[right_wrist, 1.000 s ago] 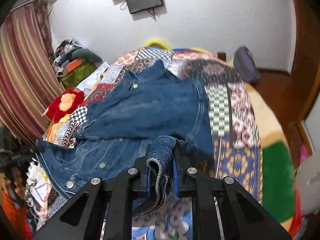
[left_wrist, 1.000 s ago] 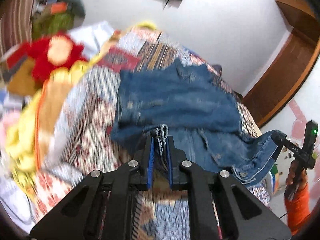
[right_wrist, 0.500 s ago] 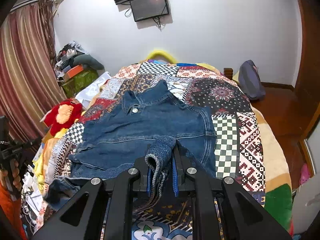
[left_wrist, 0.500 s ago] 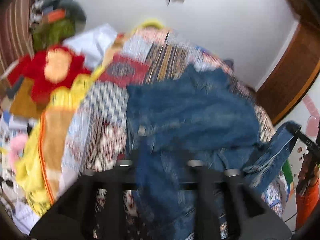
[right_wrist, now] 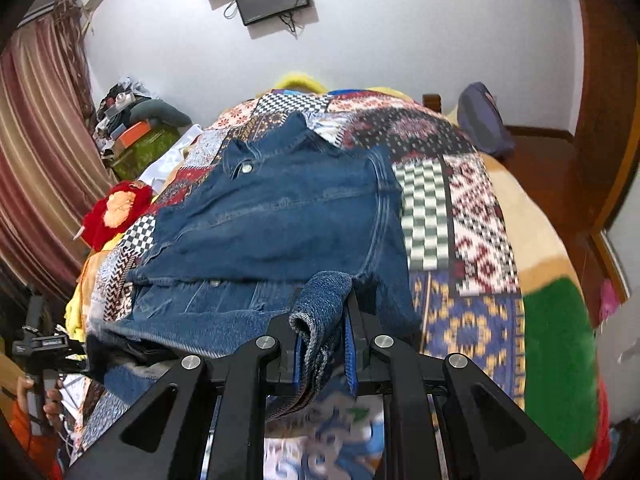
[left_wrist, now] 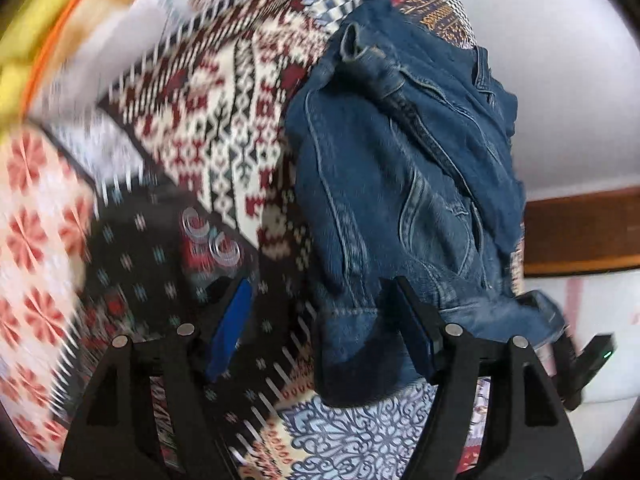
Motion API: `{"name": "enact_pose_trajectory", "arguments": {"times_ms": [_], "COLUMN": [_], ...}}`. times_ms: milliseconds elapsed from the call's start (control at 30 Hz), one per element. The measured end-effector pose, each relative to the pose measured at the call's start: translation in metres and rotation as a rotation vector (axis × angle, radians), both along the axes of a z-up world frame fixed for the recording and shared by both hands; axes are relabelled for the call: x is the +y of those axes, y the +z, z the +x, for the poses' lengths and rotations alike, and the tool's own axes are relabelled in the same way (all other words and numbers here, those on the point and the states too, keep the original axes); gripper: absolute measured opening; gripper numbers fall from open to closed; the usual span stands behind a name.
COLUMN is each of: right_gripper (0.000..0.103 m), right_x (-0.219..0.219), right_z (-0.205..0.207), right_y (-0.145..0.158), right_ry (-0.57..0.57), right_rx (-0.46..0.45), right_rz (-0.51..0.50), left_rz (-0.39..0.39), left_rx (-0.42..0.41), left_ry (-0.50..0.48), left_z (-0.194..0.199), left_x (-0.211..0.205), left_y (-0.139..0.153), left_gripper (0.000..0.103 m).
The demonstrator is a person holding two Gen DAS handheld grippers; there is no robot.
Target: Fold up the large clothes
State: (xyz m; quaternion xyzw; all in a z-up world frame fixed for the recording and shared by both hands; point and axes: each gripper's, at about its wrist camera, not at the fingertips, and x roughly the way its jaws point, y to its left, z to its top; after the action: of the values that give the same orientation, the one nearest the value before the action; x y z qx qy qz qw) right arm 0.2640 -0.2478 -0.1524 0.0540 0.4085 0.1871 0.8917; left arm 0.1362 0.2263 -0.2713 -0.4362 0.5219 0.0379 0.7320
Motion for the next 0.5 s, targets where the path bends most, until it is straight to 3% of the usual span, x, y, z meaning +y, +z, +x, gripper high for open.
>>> {"name": "enact_pose_trajectory", "arguments": {"times_ms": [133, 200, 267, 333, 400, 500], "right_gripper": [0.013, 0.013, 0.013, 0.013, 0.013, 0.013], "right_x": [-0.008, -0.009, -0.012, -0.014, -0.014, -0.01], "right_z": [-0.017, -0.02, -0.022, -0.023, -0.022, -0.016], "right_y": [-0.005, -0.007, -0.01, -0.011, -0.01, -0.004], "right_ry": [-0.004, -0.005, -0.011, -0.012, -0.004, 0.014], "right_rx": [0.009, 0.016, 0.027, 0.031, 0.034, 0.033], "right_rz": [0.004, 0.006, 0.022, 0.039, 0.053, 0.062], "left_rz": [-0.099, -0.113, -0.058, 0.065, 0.253, 0.437], "left_rx": [-0.046, -0.071, -0.081, -0.08, -0.088, -0.139], "left_ry": [-0.035, -0.06, -0.071, -0.089, -0.141, -0.201], "left_z": [0.0, 0.004, 0.011, 0.017, 0.026, 0.04], "left_x": [-0.015, -0.022, -0.028, -0.034, -0.047, -0.066], "left_y": [-0.001, 0.0, 0.005, 0.015, 0.031, 0.059], "left_gripper": [0.07, 0.064, 0.054, 0.019, 0.017, 0.014]}}
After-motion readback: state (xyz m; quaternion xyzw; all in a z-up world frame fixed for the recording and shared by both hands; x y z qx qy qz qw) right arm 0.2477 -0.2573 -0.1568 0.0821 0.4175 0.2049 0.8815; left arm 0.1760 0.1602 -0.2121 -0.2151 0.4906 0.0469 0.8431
